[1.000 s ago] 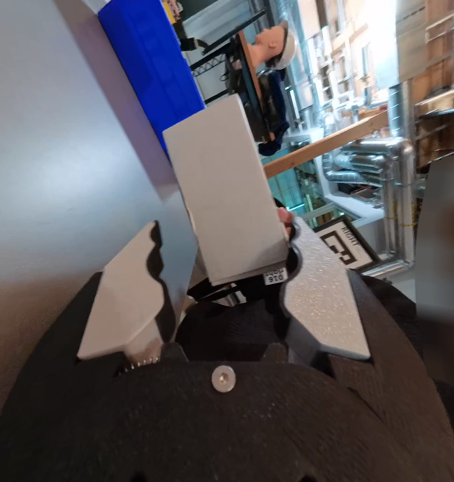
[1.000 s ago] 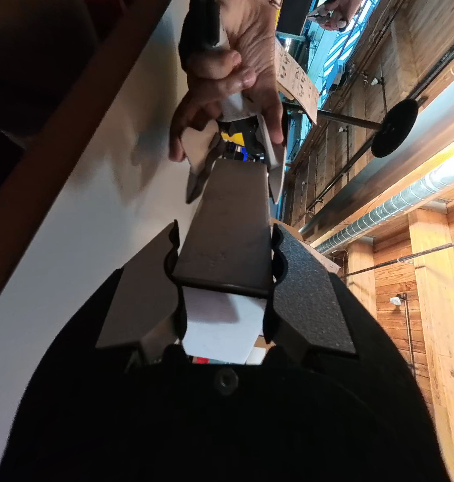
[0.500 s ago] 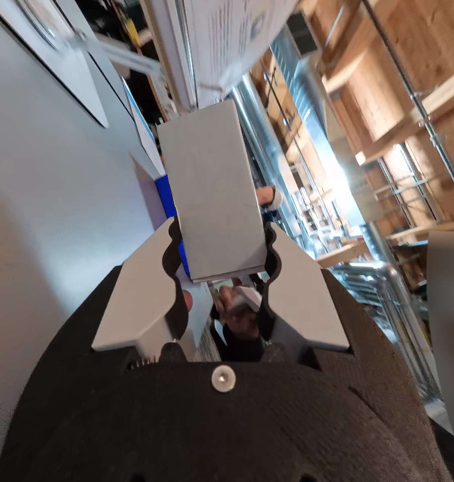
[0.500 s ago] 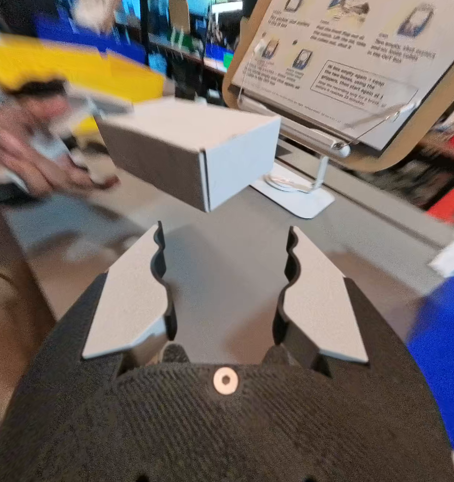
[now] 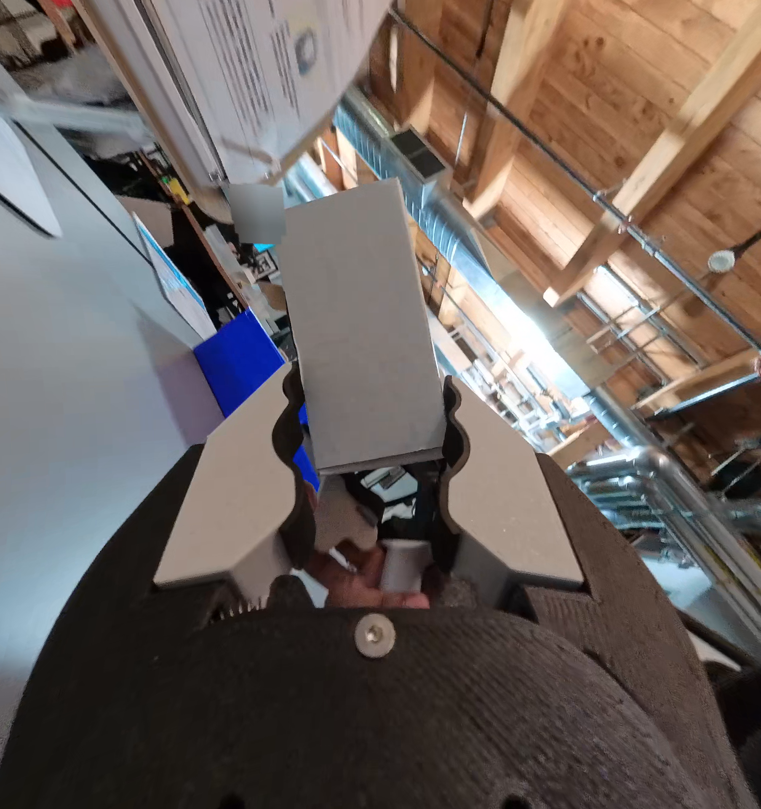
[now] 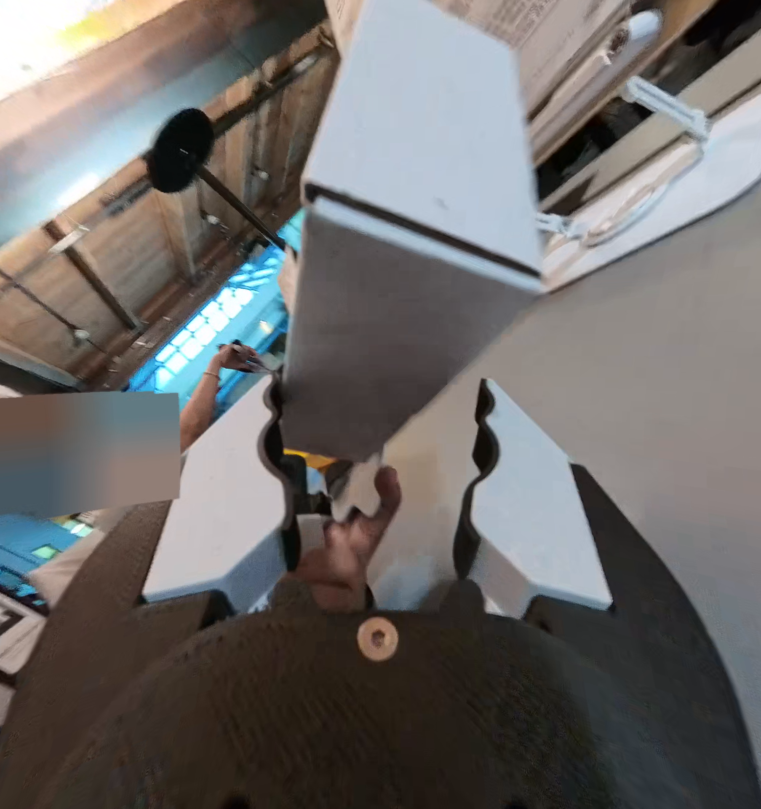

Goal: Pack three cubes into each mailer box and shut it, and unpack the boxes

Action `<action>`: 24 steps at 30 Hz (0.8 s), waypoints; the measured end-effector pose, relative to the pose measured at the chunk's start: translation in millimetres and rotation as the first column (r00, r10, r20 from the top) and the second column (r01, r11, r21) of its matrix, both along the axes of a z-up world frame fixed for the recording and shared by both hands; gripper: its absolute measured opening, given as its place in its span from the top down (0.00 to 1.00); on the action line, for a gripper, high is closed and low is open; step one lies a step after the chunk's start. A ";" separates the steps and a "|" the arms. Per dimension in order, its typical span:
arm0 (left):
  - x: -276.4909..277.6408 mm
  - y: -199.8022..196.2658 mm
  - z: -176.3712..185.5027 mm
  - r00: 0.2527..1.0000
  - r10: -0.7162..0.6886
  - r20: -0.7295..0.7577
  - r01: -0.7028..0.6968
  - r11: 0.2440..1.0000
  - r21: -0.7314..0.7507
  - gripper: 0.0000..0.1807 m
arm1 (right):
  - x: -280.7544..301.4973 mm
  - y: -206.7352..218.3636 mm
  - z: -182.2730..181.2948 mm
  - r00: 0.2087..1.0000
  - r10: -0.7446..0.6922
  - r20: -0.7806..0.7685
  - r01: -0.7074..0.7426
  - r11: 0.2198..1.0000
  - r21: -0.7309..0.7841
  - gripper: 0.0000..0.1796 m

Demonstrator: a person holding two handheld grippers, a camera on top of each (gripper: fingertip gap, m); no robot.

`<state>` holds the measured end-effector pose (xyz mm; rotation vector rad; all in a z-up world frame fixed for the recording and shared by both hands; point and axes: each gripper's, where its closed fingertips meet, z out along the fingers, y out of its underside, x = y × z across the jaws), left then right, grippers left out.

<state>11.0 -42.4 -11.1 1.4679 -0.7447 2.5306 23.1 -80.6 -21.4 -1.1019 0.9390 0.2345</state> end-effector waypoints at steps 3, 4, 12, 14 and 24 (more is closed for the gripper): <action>-10.9 -23.7 -2.8 1.000 -0.015 0.025 0.014 0.998 0.060 0.66 | 3.1 -12.9 22.0 0.997 -0.017 0.080 0.009 0.995 0.102 0.60; -14.3 -28.5 -2.4 0.999 -0.014 0.037 0.011 0.997 0.074 0.66 | 3.3 -16.5 28.3 0.994 -0.013 0.110 0.000 0.993 0.114 0.61; -23.9 -38.1 17.7 0.987 -0.085 0.139 0.058 0.980 0.190 0.61 | 5.3 -43.2 67.7 0.972 -0.024 0.233 -0.011 0.989 0.150 0.63; -25.1 -27.3 21.1 0.987 -0.044 0.156 0.013 0.981 0.196 0.59 | 24.1 -76.2 89.9 0.961 -0.123 0.249 0.072 0.976 0.204 0.63; -51.0 -17.3 21.4 0.970 -0.153 0.191 0.106 0.966 0.236 0.64 | 201.4 -283.6 65.3 0.803 -0.540 -0.254 0.593 0.770 0.238 0.63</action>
